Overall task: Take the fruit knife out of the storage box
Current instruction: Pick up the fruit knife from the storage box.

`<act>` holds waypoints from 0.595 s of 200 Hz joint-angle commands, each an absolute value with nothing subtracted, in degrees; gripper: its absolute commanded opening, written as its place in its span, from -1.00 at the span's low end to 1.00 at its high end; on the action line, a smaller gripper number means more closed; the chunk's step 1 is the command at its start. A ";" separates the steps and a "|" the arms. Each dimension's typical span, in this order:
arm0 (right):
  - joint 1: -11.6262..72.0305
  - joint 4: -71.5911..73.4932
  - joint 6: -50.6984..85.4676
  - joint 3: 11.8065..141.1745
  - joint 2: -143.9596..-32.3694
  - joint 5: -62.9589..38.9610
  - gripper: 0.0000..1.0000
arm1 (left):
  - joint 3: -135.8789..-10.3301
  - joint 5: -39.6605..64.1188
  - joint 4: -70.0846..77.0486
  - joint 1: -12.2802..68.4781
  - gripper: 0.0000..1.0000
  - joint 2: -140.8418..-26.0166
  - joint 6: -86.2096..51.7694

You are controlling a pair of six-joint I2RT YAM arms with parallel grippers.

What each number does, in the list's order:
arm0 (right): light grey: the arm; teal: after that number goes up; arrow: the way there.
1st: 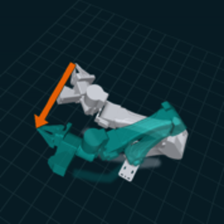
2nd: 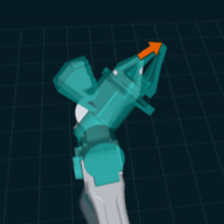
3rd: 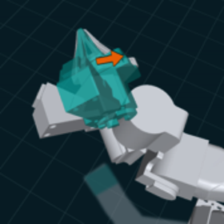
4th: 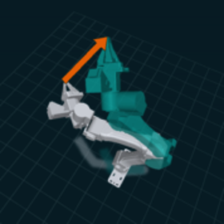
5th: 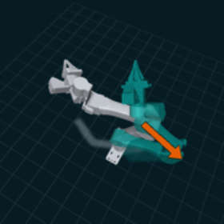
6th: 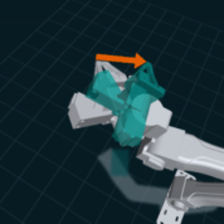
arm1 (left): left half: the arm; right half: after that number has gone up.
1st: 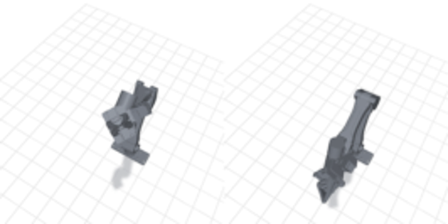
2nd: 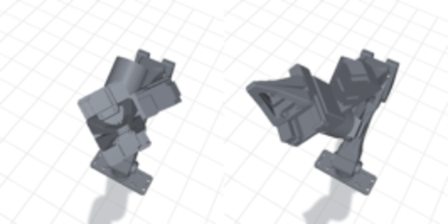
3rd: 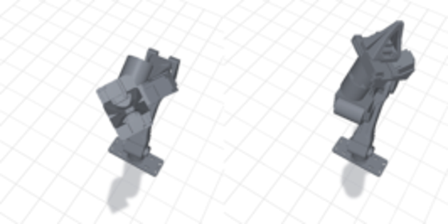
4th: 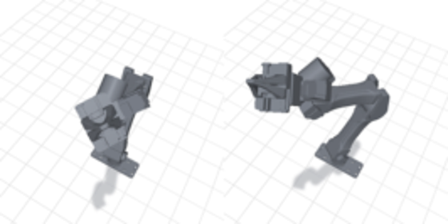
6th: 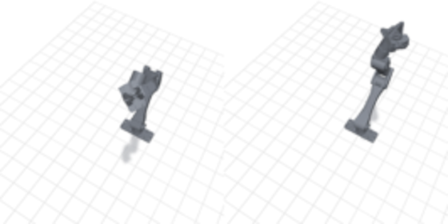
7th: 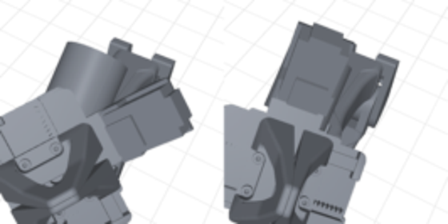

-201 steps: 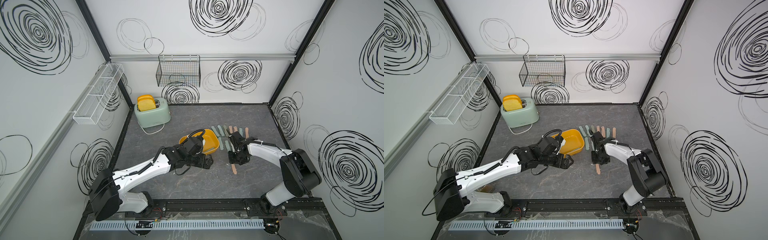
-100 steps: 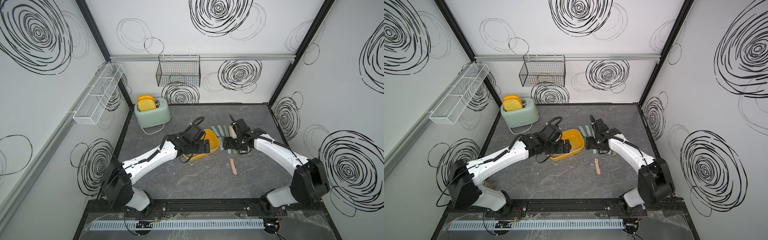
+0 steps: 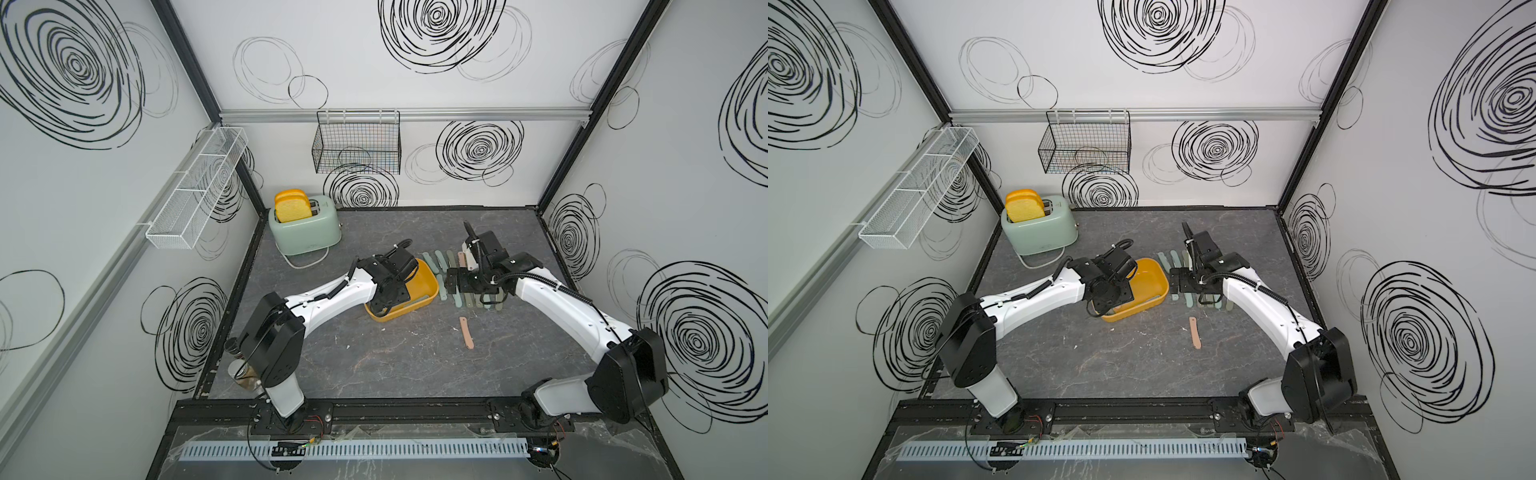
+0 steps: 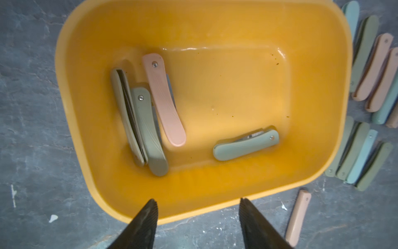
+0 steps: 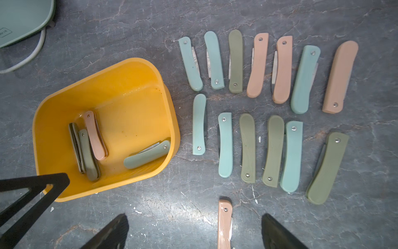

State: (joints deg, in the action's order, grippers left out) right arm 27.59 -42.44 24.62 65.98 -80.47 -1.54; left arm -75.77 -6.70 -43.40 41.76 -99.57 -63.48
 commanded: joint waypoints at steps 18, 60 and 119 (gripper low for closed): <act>27.39 -45.03 23.32 66.90 -79.87 -0.35 0.98 | -75.89 -7.22 -41.91 38.75 0.28 -102.18 -64.80; 26.92 -44.83 22.09 66.62 -80.50 -0.26 0.99 | -76.99 -6.40 -39.73 36.45 0.28 -105.52 -62.80; 25.17 -44.69 20.19 67.26 -82.09 -0.63 0.99 | -77.75 -4.73 -36.73 34.98 0.30 -110.13 -60.81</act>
State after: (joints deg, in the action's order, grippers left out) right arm 25.96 -43.27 21.34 65.98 -81.12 -1.08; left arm -75.79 -5.15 -38.68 35.44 -108.18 -61.98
